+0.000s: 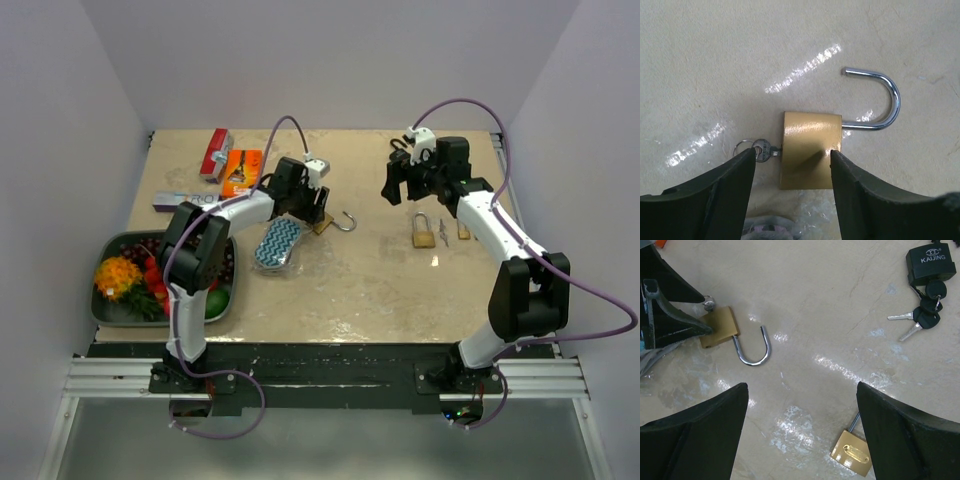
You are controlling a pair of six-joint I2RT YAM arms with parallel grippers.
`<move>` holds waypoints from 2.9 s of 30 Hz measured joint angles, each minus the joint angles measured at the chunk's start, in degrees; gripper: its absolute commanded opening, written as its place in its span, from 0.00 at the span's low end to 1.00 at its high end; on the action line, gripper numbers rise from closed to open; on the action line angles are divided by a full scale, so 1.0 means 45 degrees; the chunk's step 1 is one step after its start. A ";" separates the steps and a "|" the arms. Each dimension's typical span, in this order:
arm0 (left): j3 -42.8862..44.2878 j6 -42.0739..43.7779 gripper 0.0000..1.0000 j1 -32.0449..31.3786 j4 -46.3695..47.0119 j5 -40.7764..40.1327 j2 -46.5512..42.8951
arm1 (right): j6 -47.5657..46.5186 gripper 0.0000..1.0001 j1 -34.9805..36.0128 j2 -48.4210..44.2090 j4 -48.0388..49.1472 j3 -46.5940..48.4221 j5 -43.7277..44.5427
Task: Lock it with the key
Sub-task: Pick up the lock from the center of the board, then lock the lock.
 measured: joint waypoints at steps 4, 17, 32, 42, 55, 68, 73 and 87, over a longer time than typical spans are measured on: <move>0.0855 0.0335 0.69 -0.0068 -0.0335 -0.0073 0.0525 | -0.0015 0.92 0.0000 0.0000 -0.0029 0.0000 0.0000; 0.1758 0.2302 0.71 -0.0602 -0.1093 -0.0112 0.1515 | -0.0204 0.92 -0.0005 0.0000 -0.0151 0.0000 0.0024; 0.3167 0.3235 0.00 -0.0661 -0.2501 0.0063 0.2152 | -0.0272 0.93 -0.0005 0.0000 -0.0359 0.0000 0.0029; 0.3750 -0.0039 0.00 -0.0617 -0.2701 0.1103 0.2161 | 0.0408 0.93 -0.0005 -0.0214 0.0092 -0.0384 0.0369; 0.1447 -0.9588 0.00 0.0350 0.3492 0.3419 -0.0155 | 0.3011 0.89 0.0423 -0.3099 0.4677 -0.3507 0.1098; -0.0102 -1.6257 0.00 0.0549 0.7145 0.3633 -0.0301 | 0.3215 0.88 0.3517 -0.1914 0.7048 -0.3871 0.3517; -0.0112 -1.7243 0.00 0.0549 0.7465 0.3623 -0.0316 | 0.2900 0.86 0.4158 -0.1025 0.7689 -0.3643 0.4235; -0.0141 -1.8185 0.00 0.0510 0.7611 0.3429 -0.0389 | 0.1865 0.37 0.5255 0.1166 0.9233 -0.1967 0.7694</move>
